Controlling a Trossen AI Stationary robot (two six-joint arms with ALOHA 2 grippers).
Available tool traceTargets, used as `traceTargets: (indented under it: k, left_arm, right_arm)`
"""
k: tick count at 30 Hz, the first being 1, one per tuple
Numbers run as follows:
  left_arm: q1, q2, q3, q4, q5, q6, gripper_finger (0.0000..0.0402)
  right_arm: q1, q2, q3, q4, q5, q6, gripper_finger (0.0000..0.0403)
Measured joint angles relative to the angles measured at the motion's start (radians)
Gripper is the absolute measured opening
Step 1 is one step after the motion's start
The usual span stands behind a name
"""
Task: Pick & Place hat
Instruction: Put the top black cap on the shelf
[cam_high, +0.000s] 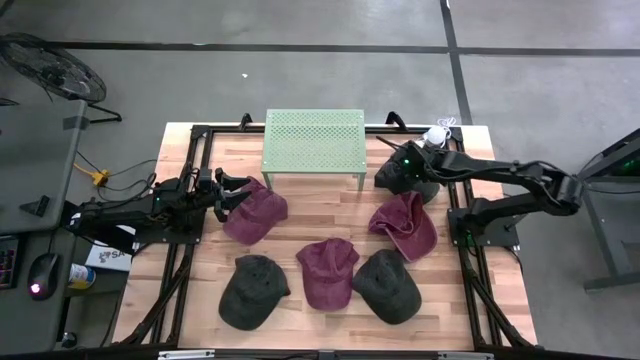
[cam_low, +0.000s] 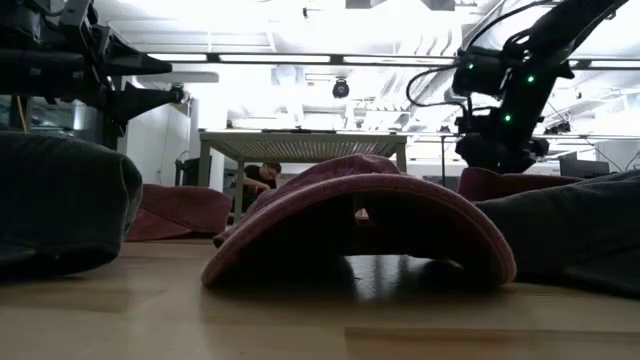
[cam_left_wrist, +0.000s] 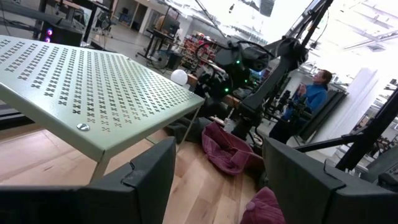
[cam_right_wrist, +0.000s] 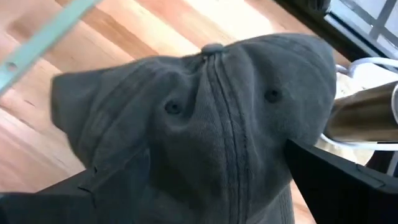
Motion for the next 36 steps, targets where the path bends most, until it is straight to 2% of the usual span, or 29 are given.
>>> traceTargets:
  k: [4, 9, 17, 24, 36]
  left_arm:
    - [0.000, 0.000, 0.000, 0.000, 0.000, 0.000, 0.0238]
    - [0.000, 0.000, 0.000, 0.000, 0.000, 0.000, 0.0238]
    - [0.000, 0.000, 0.000, 0.000, 0.000, 0.000, 0.0238]
    - [0.000, 0.000, 0.000, 0.000, 0.000, 0.000, 0.0238]
    - [0.000, 0.000, 0.000, 0.000, 0.000, 0.000, 0.0238]
  right_arm:
    - [-0.010, 0.035, 0.002, 0.000, 0.000, -0.014, 0.0348]
    - [-0.013, 0.041, 0.002, 0.001, -0.010, -0.022, 0.0293]
    - [-0.013, 0.041, 0.002, 0.001, -0.013, -0.022, 0.0160]
    - [-0.013, 0.035, 0.002, 0.001, -0.012, -0.041, 0.0019]
    - [-0.012, -0.059, 0.002, -0.037, 0.013, 0.064, 0.0003]
